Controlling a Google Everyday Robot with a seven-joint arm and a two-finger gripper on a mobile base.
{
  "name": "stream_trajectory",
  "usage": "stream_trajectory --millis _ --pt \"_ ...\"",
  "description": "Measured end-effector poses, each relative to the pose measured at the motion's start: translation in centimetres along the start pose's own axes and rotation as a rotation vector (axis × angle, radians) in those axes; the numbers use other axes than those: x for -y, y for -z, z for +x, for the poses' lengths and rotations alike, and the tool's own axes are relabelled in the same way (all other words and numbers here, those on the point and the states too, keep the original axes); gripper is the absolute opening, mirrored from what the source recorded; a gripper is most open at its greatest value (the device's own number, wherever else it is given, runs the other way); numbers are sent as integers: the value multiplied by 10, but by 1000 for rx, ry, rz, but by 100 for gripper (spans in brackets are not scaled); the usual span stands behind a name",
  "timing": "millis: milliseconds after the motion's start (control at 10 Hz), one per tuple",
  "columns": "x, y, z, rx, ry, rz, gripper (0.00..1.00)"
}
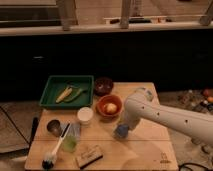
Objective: Place sponge in paper cup
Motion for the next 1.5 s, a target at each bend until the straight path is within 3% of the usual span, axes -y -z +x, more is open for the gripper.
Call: stream_trajectory --millis 100,300,500,700,900,1200,1400,1500 --pt "2 -1 2 -3 0 -1 9" --pt "4 -2 4 -4 1 -2 4" --pt "9 -5 8 -7 1 -2 13" --pt "15 -8 11 -7 6 -3 15" --pt "16 -10 15 -12 7 -6 28" --pt "25 -15 20 -15 18 -6 37" --pt "26 -16 23 -22 22 -10 37" --pt "29 -16 24 -24 27 -9 31"
